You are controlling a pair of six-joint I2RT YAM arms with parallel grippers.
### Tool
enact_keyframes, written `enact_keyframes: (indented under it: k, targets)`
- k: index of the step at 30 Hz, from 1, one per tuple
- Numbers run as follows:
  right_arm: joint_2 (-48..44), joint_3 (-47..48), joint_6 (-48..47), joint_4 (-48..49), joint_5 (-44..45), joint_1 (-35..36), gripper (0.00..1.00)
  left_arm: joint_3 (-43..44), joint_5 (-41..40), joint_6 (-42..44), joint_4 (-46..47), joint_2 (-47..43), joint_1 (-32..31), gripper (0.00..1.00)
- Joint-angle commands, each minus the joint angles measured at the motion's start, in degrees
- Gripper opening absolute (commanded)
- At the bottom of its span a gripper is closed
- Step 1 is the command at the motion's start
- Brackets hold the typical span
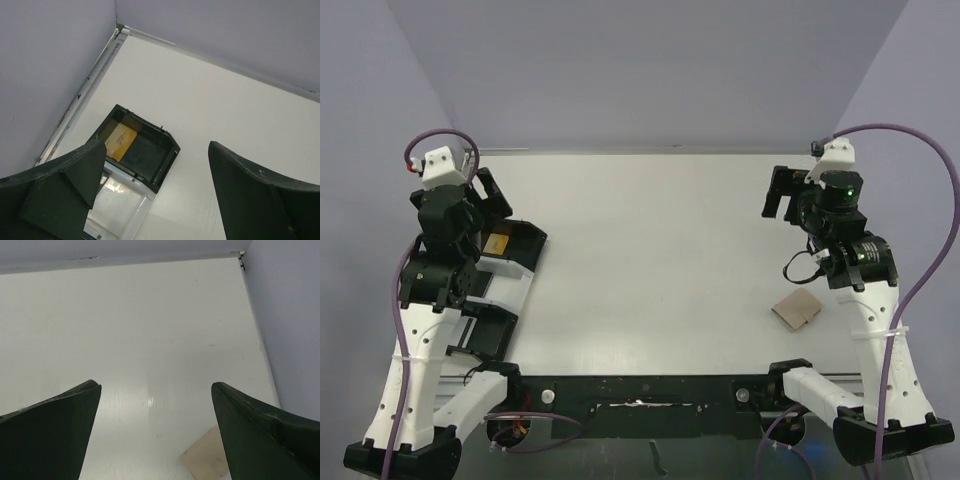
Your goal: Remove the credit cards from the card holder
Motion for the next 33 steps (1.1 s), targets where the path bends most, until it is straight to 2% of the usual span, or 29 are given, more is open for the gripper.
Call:
enact_keyframes:
  k: [1, 3, 6, 9, 12, 17, 23, 28, 33]
  targets:
    - [-4.54, -7.74, 3.51, 4.28, -6.72, -2.05, 0.98, -3.93, -0.92, -2.48, 5.17, -1.08, -0.1, 0.84]
    - [-6.24, -12.0, 4.61, 5.24, -8.96, -2.94, 0.98, -6.03, -1.42, -3.69, 5.25, -0.86, -0.12, 0.84]
    - [-8.27, -16.9, 6.33, 6.15, -11.97, -4.04, 0.98, -8.54, 2.69, -3.33, 5.04, -0.3, -0.03, 0.84]
    - [-9.93, -20.68, 7.85, 7.24, -14.53, -4.9, 0.98, -9.84, 5.42, -7.01, 3.37, 1.15, 0.58, 0.86]
    - [-11.37, -23.61, 9.33, 8.16, -16.35, -5.56, 0.98, -10.54, 10.43, -10.04, 1.59, 3.71, 2.79, 0.92]
    - [-12.84, -26.2, 11.59, 8.97, -19.68, -6.24, 0.98, -11.5, 15.72, -15.58, -0.2, 8.75, 7.37, 0.95]
    - [-14.64, -28.84, 14.28, 11.28, -21.8, -6.54, 0.98, -14.52, 14.76, -22.95, -1.45, 11.21, 10.78, 0.91]
    - [-14.69, -29.06, 15.5, 11.46, -22.57, -6.55, 0.98, -18.03, 13.46, -27.86, -2.11, 11.81, 14.89, 0.8]
    - [-14.01, -29.1, 16.35, 11.41, -22.75, -6.68, 0.98, -21.46, 14.55, -29.78, 2.23, 13.51, 18.95, 0.73]
